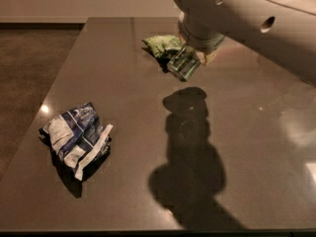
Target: Place green can upright
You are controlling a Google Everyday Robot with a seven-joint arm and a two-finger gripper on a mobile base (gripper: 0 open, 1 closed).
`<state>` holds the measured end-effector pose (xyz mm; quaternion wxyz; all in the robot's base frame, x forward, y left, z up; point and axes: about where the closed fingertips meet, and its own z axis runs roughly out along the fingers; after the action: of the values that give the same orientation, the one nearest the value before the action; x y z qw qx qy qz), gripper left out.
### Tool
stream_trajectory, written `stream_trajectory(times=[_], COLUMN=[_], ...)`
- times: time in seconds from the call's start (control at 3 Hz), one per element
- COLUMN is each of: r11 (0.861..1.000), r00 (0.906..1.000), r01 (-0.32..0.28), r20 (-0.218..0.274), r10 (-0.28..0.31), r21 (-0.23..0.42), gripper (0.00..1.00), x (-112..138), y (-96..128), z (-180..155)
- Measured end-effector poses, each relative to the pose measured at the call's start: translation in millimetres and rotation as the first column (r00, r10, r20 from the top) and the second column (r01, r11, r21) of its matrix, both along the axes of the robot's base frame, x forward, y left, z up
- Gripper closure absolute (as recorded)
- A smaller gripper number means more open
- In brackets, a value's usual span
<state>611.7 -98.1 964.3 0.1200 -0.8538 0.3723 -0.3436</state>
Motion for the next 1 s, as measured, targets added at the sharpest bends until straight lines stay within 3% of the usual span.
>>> stream_trajectory(times=[0.33, 0.67, 1.0], r11=[0.999, 0.991, 0.967], r00=[0.9989, 0.991, 0.9648], r01=[-0.041, -0.116, -0.224], r20=[0.023, 0.059, 0.113], r10=[0.041, 0.12, 0.238], r21=[-0.026, -0.069, -0.121], gripper=[1.0, 1.0, 1.0], x=[7.0, 18.5, 20.8], y=[0.2, -2.4, -7.2], z=[6.2, 6.0, 0.3])
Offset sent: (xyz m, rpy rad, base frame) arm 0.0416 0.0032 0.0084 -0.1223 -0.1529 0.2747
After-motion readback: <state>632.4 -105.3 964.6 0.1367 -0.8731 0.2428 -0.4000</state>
